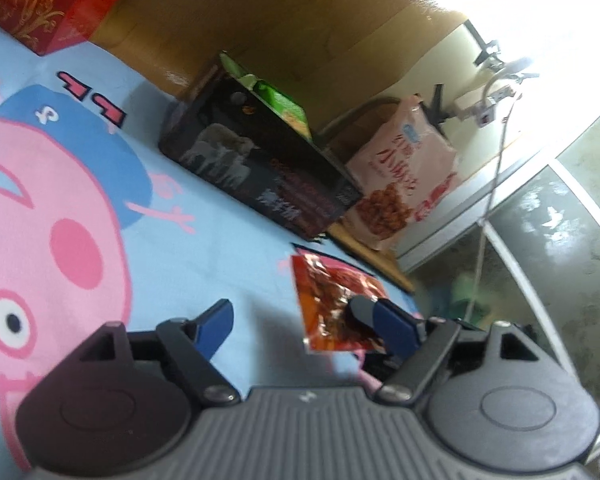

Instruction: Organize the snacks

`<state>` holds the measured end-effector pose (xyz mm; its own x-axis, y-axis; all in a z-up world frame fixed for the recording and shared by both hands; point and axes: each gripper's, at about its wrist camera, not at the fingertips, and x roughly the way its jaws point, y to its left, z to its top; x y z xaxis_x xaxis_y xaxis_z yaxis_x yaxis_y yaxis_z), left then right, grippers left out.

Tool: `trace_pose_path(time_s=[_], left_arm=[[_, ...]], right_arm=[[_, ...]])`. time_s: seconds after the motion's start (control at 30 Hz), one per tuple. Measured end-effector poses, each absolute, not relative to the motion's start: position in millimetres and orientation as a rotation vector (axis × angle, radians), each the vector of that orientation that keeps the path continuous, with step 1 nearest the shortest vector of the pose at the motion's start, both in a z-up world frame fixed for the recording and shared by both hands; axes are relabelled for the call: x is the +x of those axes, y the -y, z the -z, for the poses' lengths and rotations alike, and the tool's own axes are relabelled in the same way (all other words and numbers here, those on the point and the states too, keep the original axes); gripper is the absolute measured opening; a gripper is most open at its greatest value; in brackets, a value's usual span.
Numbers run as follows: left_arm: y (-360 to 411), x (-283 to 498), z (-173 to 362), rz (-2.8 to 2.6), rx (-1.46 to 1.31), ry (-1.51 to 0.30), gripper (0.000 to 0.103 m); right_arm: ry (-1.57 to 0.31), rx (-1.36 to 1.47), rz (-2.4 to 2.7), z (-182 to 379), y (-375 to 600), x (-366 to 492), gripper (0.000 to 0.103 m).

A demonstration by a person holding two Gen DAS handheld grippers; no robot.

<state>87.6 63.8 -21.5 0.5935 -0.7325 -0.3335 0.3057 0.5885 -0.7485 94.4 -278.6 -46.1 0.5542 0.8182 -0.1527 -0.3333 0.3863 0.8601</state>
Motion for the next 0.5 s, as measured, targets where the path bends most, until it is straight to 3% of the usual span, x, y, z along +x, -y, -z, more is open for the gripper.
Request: trace_pose_path(time_s=[0.13, 0.17, 0.47, 0.5], left_arm=[[-64, 88, 22, 0.668, -0.711, -0.686, 0.077], [-64, 88, 23, 0.67, -0.714, -0.692, 0.072], [-63, 90, 26, 0.642, -0.703, -0.716, 0.061], [-62, 90, 26, 0.642, -0.698, -0.717, 0.056]], right_arm=[[-0.655, 0.866, -0.85, 42, 261, 98, 0.021], [-0.664, 0.845, -0.846, 43, 256, 99, 0.021], [-0.627, 0.633, -0.821, 34, 230, 88, 0.023], [-0.614, 0.595, -0.825, 32, 226, 85, 0.023]])
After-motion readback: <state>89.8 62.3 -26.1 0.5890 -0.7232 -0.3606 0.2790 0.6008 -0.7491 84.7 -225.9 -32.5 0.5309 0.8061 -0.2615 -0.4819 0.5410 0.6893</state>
